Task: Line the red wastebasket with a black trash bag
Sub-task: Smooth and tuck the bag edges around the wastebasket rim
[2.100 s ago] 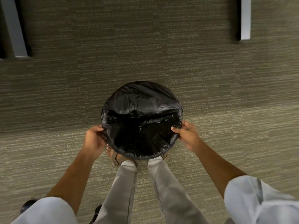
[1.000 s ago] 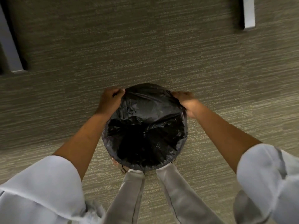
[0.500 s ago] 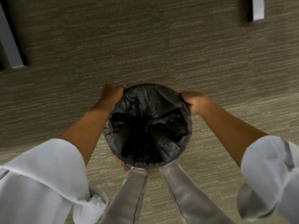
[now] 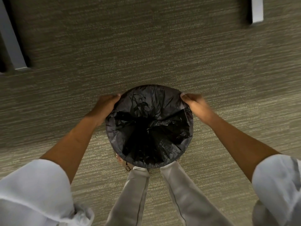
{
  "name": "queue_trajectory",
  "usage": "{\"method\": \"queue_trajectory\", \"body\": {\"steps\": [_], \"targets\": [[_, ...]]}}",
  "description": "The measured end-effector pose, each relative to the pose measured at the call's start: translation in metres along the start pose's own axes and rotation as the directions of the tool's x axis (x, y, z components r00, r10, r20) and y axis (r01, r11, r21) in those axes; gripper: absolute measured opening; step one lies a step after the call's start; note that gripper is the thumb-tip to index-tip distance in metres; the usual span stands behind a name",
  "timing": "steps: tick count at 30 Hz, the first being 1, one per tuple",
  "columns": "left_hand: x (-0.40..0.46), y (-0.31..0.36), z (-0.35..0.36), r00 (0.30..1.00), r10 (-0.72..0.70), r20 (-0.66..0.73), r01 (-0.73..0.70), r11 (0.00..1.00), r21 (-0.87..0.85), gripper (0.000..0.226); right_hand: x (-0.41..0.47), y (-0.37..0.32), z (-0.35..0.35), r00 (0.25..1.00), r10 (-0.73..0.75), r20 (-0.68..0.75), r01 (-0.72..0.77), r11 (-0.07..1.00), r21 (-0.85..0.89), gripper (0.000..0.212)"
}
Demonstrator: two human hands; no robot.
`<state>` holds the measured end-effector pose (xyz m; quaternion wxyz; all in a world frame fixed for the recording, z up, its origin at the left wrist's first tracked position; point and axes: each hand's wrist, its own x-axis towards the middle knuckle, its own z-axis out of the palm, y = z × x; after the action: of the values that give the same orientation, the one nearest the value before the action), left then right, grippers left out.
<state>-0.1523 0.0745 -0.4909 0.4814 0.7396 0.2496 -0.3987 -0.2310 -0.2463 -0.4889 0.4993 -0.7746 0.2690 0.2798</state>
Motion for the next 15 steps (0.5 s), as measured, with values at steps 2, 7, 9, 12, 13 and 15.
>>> {"method": "queue_trajectory", "body": {"steps": [2,7,9,12,13,15], "targets": [[0.000,-0.001,0.003,1.000,-0.025,0.011,0.025,0.998,-0.059,0.026,0.004,0.003,0.003,0.998,0.063,0.027,-0.066,0.993,0.098,0.046],[-0.003,-0.001,0.007,1.000,-0.031,-0.005,0.030,0.988,-0.153,0.028,0.011,0.006,0.005,0.957,0.257,0.136,-0.288,0.907,0.309,0.051],[-0.007,-0.002,0.006,0.995,-0.089,-0.038,0.078,0.968,-0.237,0.034,0.006,0.005,0.003,0.956,0.253,0.151,-0.292,0.887,0.359,0.061],[-0.016,-0.013,-0.003,0.976,-0.166,-0.139,0.130,0.962,-0.239,0.034,-0.016,0.014,0.003,0.960,0.275,-0.051,-0.239,0.902,0.360,0.058],[-0.020,-0.018,-0.006,0.974,-0.165,-0.158,0.130,0.969,-0.210,0.033,-0.028,0.019,0.004,0.947,0.276,-0.164,-0.207,0.915,0.346,0.052],[-0.035,-0.030,-0.009,0.977,-0.147,-0.153,0.118,0.976,-0.185,0.034,-0.054,0.032,0.008,0.918,0.261,-0.299,-0.170,0.940,0.297,0.040]]}}
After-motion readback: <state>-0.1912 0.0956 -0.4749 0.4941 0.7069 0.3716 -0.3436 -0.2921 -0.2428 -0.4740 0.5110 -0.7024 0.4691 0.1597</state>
